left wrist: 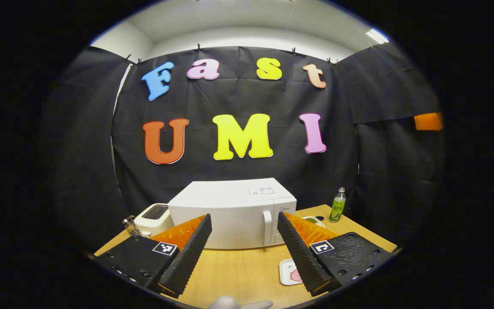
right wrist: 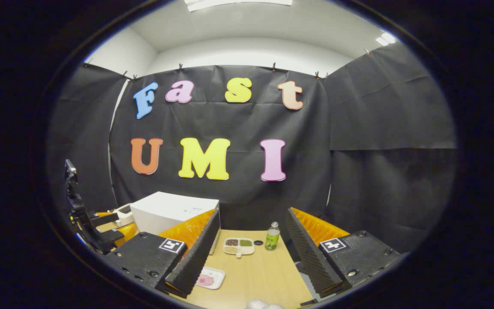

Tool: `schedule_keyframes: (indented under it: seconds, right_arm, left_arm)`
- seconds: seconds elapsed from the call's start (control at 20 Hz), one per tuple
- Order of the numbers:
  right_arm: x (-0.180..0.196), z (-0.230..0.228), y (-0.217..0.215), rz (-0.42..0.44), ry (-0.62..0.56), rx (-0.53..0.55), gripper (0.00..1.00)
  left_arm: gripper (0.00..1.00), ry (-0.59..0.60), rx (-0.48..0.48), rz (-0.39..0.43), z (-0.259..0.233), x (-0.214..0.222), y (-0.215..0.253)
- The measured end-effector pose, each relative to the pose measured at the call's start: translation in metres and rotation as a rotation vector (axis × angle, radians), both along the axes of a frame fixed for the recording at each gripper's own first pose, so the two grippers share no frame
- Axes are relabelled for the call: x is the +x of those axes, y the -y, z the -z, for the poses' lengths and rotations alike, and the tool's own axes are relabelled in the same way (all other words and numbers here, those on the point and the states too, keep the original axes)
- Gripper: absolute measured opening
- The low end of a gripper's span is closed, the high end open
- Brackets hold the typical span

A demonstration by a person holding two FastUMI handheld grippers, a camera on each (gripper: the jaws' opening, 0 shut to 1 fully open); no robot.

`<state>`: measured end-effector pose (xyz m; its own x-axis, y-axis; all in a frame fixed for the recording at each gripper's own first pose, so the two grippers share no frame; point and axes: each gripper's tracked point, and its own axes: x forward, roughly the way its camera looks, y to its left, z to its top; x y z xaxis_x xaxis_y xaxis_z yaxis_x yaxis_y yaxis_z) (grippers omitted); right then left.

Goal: Open the microwave oven with the left hand, put the food in, and close the microwave oven.

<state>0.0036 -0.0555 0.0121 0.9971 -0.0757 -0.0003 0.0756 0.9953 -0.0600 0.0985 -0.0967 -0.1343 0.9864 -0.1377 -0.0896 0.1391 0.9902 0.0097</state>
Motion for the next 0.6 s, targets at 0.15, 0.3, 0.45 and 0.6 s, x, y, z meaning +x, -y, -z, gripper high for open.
schedule_keyframes:
  seconds: [0.15,0.3,0.45,0.6]
  right_arm:
    - [-0.004,0.002,0.014,0.03,-0.022,-0.02,1.0]
    - [-0.007,0.008,0.032,0.062,-0.049,-0.054,0.92]
    - [-0.009,0.01,0.044,0.09,-0.069,-0.075,1.0]
    - [-0.008,0.013,0.056,0.12,-0.08,-0.072,0.96]
  left_arm:
    - [0.96,-0.046,0.014,0.012,0.04,0.033,0.029]
    - [0.96,-0.068,-0.012,0.011,0.068,0.075,0.054]
    - [1.0,-0.08,0.006,-0.011,0.098,0.122,0.067]
    - [0.95,-0.086,0.044,-0.023,0.126,0.164,0.071]
